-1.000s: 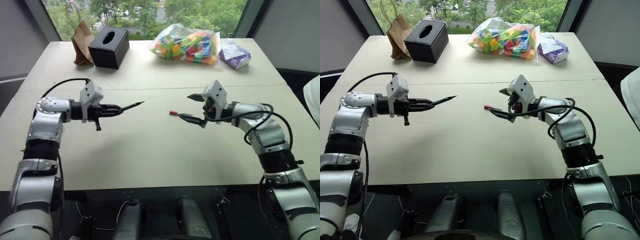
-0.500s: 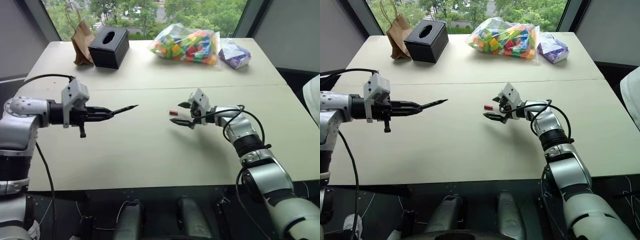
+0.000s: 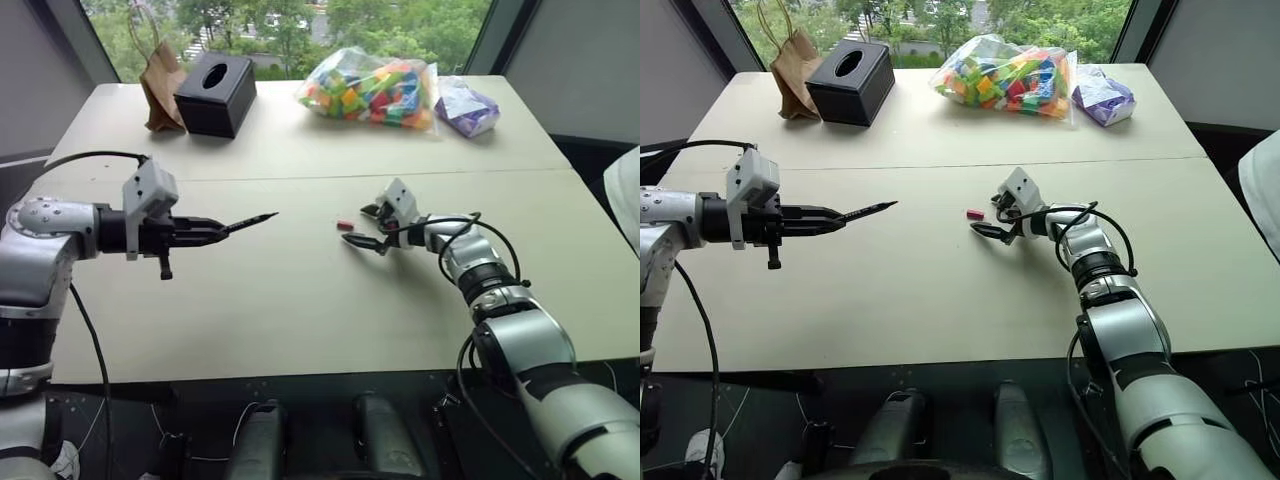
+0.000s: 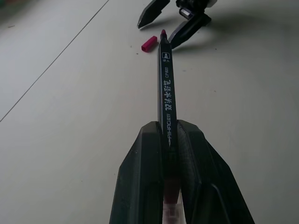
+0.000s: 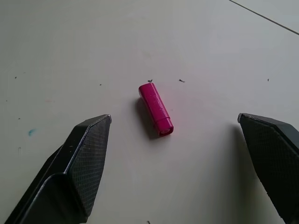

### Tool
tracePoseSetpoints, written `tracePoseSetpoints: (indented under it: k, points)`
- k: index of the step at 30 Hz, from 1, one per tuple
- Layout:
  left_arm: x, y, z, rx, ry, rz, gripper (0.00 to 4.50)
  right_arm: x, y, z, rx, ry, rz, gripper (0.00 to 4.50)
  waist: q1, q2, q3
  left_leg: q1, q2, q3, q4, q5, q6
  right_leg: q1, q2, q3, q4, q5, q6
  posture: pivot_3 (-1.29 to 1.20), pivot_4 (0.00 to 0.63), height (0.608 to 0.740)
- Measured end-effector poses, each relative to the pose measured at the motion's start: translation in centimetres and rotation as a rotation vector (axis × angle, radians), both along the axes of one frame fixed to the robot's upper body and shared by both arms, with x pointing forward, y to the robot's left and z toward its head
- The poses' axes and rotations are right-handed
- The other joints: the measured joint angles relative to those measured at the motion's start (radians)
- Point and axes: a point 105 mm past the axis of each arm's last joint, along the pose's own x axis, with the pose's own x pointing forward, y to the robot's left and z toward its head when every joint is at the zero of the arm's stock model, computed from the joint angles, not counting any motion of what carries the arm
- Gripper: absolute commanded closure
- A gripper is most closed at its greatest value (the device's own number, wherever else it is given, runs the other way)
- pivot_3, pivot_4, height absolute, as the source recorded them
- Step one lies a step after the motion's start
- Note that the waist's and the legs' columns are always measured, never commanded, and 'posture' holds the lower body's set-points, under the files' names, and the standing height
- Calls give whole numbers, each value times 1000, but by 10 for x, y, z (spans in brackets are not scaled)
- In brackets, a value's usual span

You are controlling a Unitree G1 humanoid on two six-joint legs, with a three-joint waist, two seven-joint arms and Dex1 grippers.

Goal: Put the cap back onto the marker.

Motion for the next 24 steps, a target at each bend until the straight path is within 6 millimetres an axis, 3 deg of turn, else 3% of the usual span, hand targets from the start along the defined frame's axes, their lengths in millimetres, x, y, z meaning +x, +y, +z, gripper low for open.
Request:
tracePoseSetpoints:
  k: [2,9,18,24]
  points:
    - [0,0,0,0,-1,1,4500,0,1,-2,-5,-1,-1,903,0,0,0,0,0,0,0,0,0,0,0,0,0,0,0,0,150,740]
    - [0,0,0,0,-3,3,4500,-1,10,-3,-6,-11,23,4461,0,0,0,0,0,0,0,0,0,0,0,0,0,0,0,0,150,740]
    - [1,-1,0,1,-10,6,4500,-4,17,-3,-28,-31,59,4461,-1,0,0,0,0,0,0,0,-1,0,0,0,0,0,0,0,150,740]
    - [2,-19,-12,40,-21,-92,4500,-25,-6,15,-248,-186,213,4461,9,0,0,-1,-1,0,1,0,-1,0,-1,0,0,0,0,0,150,740]
